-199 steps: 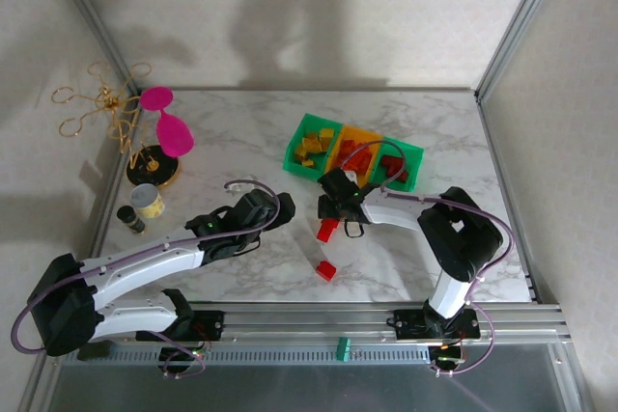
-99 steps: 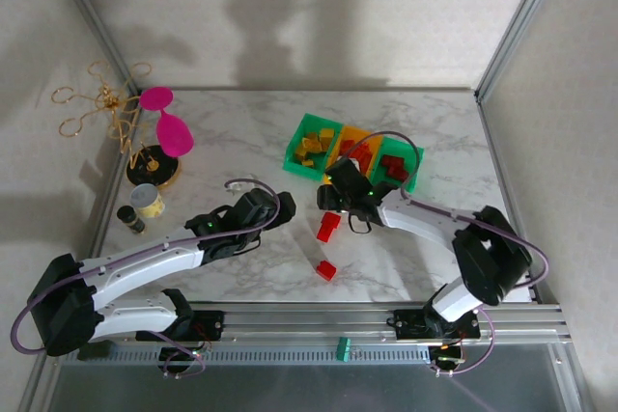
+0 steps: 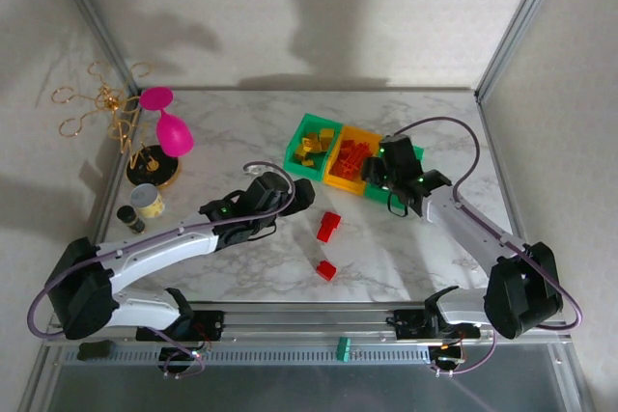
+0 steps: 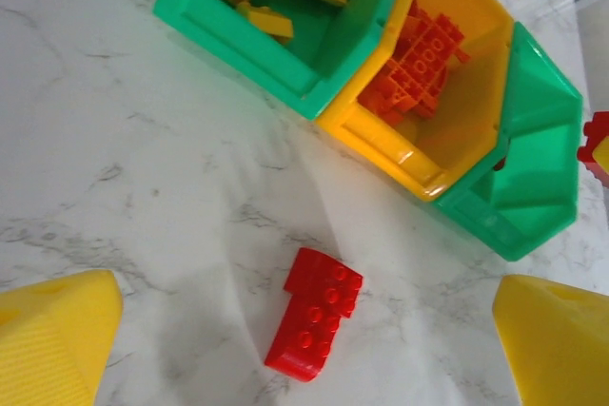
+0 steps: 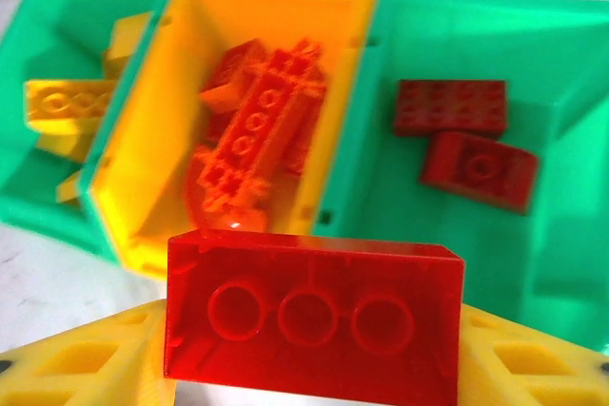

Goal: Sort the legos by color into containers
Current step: Place the lego in the container.

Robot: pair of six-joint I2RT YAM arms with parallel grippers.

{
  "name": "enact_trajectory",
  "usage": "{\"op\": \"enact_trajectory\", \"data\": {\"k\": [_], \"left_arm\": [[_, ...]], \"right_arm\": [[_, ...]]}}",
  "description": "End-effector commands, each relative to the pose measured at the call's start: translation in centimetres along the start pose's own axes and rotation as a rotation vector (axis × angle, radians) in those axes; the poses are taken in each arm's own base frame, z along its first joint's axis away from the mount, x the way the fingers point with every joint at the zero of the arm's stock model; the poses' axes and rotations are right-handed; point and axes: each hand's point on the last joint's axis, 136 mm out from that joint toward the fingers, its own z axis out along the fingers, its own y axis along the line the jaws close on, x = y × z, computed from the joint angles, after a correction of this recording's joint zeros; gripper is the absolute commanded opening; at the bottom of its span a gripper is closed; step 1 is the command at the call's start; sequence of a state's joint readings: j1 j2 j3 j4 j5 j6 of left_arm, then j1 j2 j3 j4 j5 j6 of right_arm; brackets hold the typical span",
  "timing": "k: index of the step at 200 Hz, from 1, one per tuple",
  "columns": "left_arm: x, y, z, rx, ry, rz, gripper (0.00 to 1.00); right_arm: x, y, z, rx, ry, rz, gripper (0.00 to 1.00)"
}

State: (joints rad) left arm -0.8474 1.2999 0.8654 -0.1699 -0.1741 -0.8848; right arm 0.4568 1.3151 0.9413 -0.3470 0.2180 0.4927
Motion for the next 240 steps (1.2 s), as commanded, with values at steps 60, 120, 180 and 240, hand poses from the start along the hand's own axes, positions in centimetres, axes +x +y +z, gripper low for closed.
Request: {"op": "enact_trajectory", "data": {"k": [60, 120, 180, 240], "left_arm": [[0.0, -3.9, 1.3, 0.115, 0.046, 0.036, 1.0], [0.2, -3.5, 1.5, 0.102, 0.048, 0.048, 1.0], [-0.5, -3.2, 1.4, 0.08, 0.025, 0.055, 1.0], [-0.9, -1.5, 0.2, 0.048, -0.012, 0.024, 1.0]], "right_arm": [[-3.5, -4.7, 5.0, 0.166, -0.013, 0.0, 0.64], [-4.3, -5.6, 5.5, 0.197, -0.021, 0.005, 0.78], [-4.2, -3.7, 3.1, 0.118, -0.038, -0.014, 0.8], [-0.3, 0.5, 0.9, 0.009, 0.035, -0.084, 0.85]]}}
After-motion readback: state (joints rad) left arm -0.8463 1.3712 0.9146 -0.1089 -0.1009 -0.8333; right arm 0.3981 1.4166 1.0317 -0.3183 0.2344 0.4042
